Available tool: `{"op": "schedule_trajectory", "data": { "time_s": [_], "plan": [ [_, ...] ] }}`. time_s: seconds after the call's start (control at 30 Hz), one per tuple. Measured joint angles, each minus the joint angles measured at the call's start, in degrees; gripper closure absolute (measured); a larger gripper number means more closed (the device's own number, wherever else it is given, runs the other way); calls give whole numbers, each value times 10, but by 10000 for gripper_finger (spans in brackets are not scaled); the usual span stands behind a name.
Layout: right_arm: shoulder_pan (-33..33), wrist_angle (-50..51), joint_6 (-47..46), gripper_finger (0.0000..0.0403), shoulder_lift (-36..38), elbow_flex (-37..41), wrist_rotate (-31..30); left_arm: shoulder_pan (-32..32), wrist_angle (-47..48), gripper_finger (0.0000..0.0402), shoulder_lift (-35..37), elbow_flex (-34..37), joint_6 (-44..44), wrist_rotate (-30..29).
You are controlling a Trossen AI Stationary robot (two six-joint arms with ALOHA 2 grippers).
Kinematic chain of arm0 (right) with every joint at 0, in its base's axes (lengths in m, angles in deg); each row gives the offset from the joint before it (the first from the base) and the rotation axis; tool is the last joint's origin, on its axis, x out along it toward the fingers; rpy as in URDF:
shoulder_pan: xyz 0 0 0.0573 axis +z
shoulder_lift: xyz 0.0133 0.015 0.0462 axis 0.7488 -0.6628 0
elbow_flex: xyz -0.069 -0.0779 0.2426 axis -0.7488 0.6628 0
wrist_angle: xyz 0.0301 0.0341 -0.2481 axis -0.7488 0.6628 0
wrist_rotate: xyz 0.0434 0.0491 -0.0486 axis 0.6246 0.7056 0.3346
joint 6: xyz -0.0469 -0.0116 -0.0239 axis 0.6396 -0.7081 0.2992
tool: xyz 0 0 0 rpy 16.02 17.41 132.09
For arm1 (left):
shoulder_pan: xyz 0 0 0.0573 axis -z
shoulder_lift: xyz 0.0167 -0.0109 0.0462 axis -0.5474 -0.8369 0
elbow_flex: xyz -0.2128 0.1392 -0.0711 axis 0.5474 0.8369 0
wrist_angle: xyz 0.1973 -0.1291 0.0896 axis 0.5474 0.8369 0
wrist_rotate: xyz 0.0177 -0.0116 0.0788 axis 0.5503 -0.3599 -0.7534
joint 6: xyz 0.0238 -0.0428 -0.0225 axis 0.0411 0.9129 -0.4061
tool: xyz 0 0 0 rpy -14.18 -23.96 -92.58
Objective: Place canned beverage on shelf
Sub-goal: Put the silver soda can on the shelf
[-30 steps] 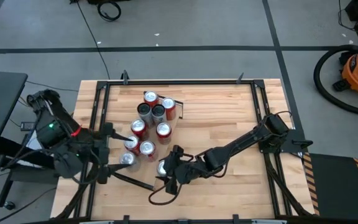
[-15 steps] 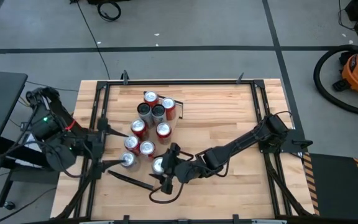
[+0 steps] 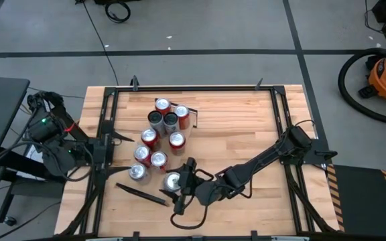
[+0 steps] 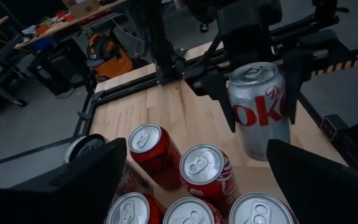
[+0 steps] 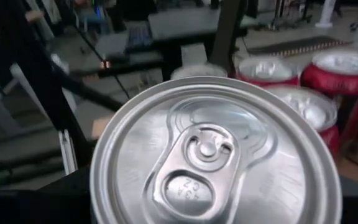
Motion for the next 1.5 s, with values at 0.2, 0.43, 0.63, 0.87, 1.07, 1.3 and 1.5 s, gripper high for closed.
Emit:
{"op": "schedule_trajectory", "data": {
  "time_s": [0.2, 0.43, 0.63, 0.87, 1.07, 1.3, 1.5],
  "plan": [
    [2, 14, 19, 88, -29, -31, -5, 0, 1, 2, 1, 0, 0, 0],
    [1, 11, 29, 88, -71, -92, -19, -2, 6, 2, 1, 0, 0, 0],
    [-3, 51, 26, 88, -104, -153, -53, -2, 12, 2, 0, 0, 8, 0],
    [-8, 100, 18, 88, -111, -163, -56, -1, 21, 2, 0, 0, 15, 0],
    [-10, 95, 20, 88, -110, -159, -28, -1, 24, 2, 0, 0, 16, 0],
    [-21, 102, 17, 88, -110, -158, 6, -1, 24, 2, 0, 0, 21, 0],
    [-30, 105, 20, 88, -110, -158, 23, -1, 24, 2, 0, 0, 21, 0]
  ]
}}
